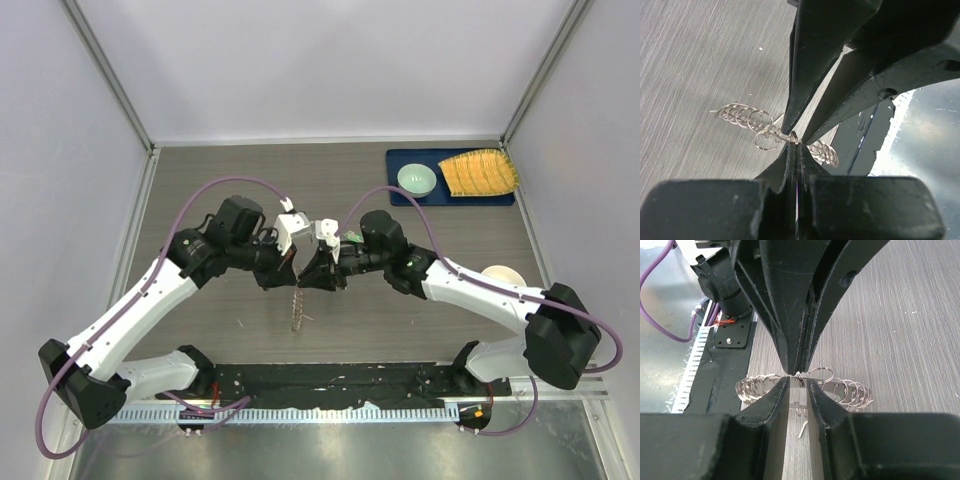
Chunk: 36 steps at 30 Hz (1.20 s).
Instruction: Put the keys on the keyring
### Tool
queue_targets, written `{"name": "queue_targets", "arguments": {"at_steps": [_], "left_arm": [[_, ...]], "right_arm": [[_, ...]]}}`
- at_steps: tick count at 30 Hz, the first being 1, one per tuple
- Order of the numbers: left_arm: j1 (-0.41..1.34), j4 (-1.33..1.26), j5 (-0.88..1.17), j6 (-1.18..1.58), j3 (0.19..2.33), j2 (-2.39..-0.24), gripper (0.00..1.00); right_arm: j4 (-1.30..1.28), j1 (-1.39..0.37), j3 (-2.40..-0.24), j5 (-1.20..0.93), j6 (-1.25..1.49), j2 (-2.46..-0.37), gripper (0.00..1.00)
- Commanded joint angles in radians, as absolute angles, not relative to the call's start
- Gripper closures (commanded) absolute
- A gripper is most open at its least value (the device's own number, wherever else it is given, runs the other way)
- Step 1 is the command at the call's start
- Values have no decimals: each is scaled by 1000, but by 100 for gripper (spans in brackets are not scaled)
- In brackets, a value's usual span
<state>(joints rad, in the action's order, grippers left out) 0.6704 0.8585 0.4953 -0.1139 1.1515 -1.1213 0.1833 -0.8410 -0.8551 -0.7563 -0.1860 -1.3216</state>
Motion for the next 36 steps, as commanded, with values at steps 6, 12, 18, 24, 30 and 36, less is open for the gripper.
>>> {"name": "queue_targets", "arguments": {"at_steps": [6,12,18,24,30,36], "left_arm": [[686,825,543,-130,1180,-1115,100],[686,804,529,-101,1166,-1101,87],[686,519,379,44,1003,-930,52],[686,189,327,230,754,-717,44],[686,68,275,307,637,-632,42],[684,-116,236,368,514,-539,46]], "right_arm": [[196,-838,-907,-807,-187,-1338,88],[256,-838,-878,-799,-141,-1315,99],[514,-838,-764,-733,29,-1281,99],[679,-838,-686,-641,129,-1253,99],[873,-838,-603,-600,228,-1235,99],[1014,-838,-549,-580,293,-1236,99]]}}
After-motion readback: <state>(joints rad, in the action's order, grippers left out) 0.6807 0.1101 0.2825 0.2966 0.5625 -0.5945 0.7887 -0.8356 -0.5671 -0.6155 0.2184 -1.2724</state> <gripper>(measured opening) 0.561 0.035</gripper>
